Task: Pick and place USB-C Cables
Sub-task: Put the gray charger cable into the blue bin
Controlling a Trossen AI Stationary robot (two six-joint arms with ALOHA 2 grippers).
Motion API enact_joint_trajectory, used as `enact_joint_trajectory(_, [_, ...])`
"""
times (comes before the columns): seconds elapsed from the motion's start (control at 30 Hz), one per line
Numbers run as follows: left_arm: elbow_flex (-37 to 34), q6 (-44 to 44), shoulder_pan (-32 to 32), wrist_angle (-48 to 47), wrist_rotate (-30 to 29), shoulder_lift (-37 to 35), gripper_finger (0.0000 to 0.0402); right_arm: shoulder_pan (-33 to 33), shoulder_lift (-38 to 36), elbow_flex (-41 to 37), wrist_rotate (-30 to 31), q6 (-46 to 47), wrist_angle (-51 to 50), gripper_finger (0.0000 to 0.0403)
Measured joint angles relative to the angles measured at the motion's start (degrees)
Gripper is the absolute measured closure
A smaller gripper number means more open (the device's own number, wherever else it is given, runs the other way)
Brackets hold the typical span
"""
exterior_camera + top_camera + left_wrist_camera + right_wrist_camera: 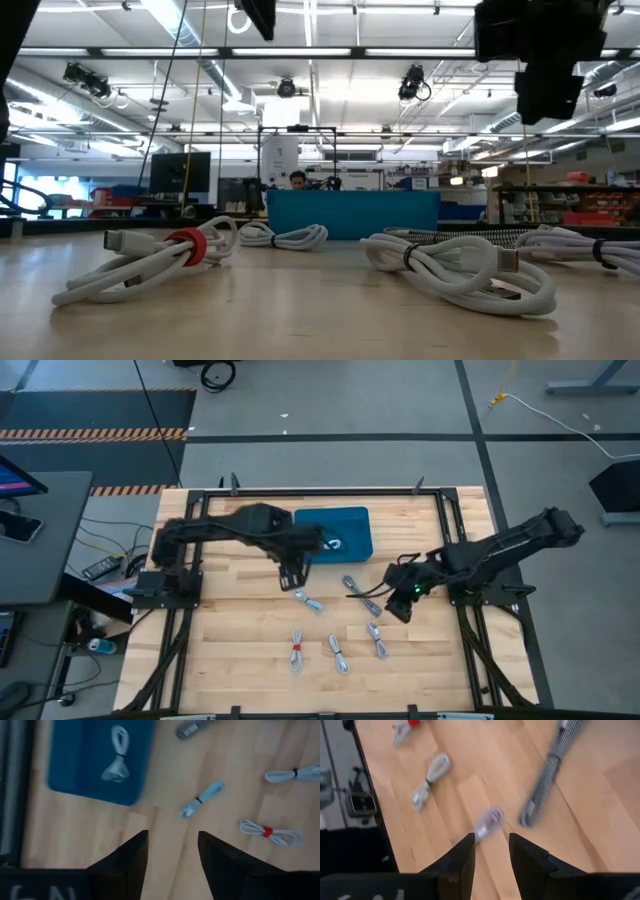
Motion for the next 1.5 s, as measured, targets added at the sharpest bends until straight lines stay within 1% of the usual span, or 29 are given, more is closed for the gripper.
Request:
enact_joint_trajectory(0.13, [0.0,1.6,1.1,0.0,-4.8,-5.5,0.0229,1.1,3.5,0.0,2.8,2.2,2.4,0.0277])
enact_joint_trajectory(0.23, [0.0,1.8,2.3,0.0,-9.9,-10.4,0.0230,1.6,6.0,0.0,3.0,3.7,2.5,0.0277])
enact_joint_trajectory(0.37, [0.1,1.3,3.8,0.0,-18.2,-17.0,0.0230,1.7,9.4,0.0,3.3,5.1,3.1,0.0277])
enact_joint_trajectory(0.43, [0.1,1.1,4.4,0.0,-19.7,-19.8,0.0230,1.6,11.3,0.0,3.3,5.2,3.4,0.0277])
enact_joint_trajectory(0.53, [0.1,-0.2,5.1,0.0,-19.8,-23.3,0.0230,1.0,14.3,0.0,3.0,5.5,3.7,0.0274])
enact_joint_trajectory(0.7, [0.1,-0.4,5.2,0.0,-19.7,-26.4,0.0230,-1.4,19.3,0.0,-0.4,5.6,4.1,0.0259])
enact_joint_trajectory(0.8, [0.1,-0.2,5.2,0.0,-19.7,-26.7,0.0230,-2.9,21.7,0.0,-1.3,4.6,5.5,0.0244])
enact_joint_trajectory(0.97, [0.0,2.6,5.2,0.0,-19.7,-26.5,0.0230,-4.9,24.1,0.0,-1.8,1.8,7.1,0.0221])
enact_joint_trajectory(1.13, [0.0,2.7,5.2,0.0,-19.7,-26.0,0.0230,-5.8,26.3,0.1,-2.2,-0.4,7.9,0.0211])
enact_joint_trajectory(1.37, [0.0,2.4,5.2,0.0,-19.6,-26.1,0.0230,-6.1,27.4,0.3,-1.5,-1.3,7.8,0.0215])
enact_joint_trajectory(1.43, [0.0,2.3,5.2,0.0,-19.7,-26.2,0.0230,-6.2,27.3,0.2,-0.5,-1.1,7.5,0.0227])
enact_joint_trajectory(1.5, [0.0,2.2,5.2,0.0,-19.6,-26.1,0.0230,-6.4,27.3,0.2,-0.6,-1.0,7.2,0.0252])
